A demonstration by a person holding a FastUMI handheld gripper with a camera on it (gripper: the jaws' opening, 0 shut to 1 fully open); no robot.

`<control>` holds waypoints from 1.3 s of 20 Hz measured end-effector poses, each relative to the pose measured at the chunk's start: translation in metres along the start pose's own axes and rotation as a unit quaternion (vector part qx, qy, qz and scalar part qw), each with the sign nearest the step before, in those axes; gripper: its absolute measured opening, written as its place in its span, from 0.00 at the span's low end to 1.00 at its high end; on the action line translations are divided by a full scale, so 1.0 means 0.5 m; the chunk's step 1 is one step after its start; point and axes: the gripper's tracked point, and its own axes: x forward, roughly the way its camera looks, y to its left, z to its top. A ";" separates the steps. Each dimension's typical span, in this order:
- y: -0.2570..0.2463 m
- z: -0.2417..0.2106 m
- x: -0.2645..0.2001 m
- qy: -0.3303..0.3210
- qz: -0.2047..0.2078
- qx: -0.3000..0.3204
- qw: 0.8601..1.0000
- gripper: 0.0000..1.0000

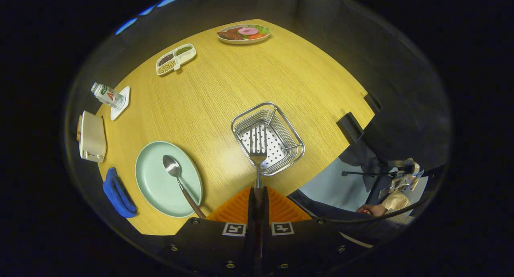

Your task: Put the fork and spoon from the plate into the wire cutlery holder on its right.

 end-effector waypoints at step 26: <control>0.165 0.028 -0.071 -0.102 0.050 -0.135 0.984 0.34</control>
